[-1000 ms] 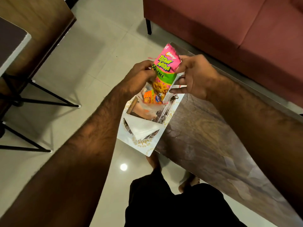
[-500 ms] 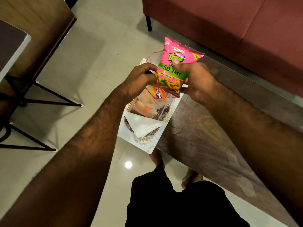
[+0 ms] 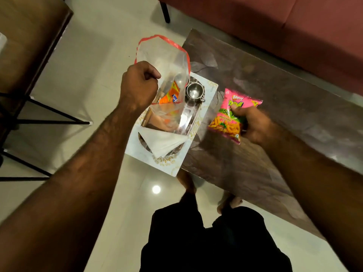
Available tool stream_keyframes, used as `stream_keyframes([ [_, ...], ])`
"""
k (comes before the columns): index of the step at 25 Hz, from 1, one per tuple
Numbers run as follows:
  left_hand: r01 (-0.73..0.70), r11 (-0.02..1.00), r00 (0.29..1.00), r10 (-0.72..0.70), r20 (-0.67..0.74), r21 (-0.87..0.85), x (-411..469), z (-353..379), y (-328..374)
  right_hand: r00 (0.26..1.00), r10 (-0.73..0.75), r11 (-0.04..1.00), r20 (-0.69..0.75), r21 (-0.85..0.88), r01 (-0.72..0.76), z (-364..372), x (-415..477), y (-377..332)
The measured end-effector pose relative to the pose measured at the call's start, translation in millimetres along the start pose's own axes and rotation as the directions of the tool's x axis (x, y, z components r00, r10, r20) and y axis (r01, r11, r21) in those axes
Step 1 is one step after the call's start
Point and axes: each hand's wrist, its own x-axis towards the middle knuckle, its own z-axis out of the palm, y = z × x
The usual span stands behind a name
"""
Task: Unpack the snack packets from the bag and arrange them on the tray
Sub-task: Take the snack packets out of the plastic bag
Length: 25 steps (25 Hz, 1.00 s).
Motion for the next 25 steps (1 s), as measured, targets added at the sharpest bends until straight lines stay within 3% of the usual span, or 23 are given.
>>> stream_keyframes([
  [5,-0.031,0.998,0.998,0.035,-0.053,0.061,-1.0,8.7,-10.9,0.990,0.134,0.990,0.041,0.029,-0.135,9.4,56.8,63.2],
  [16,-0.104,0.983,0.989,0.119,-0.088,0.152,-11.9,12.4,-19.2,0.998,0.041,0.993,0.041,0.111,-0.045,48.4,148.6,59.2],
  [22,-0.138,0.968,0.987,0.151,-0.046,0.207,-11.4,11.2,-16.7,0.997,-0.027,0.999,-0.070,0.042,0.030,59.5,140.6,59.7],
  [25,-0.176,0.958,0.981,0.190,-0.043,0.225,-14.7,9.8,-13.6,0.941,-0.163,0.985,-0.297,-0.102,0.138,49.1,118.4,44.6],
])
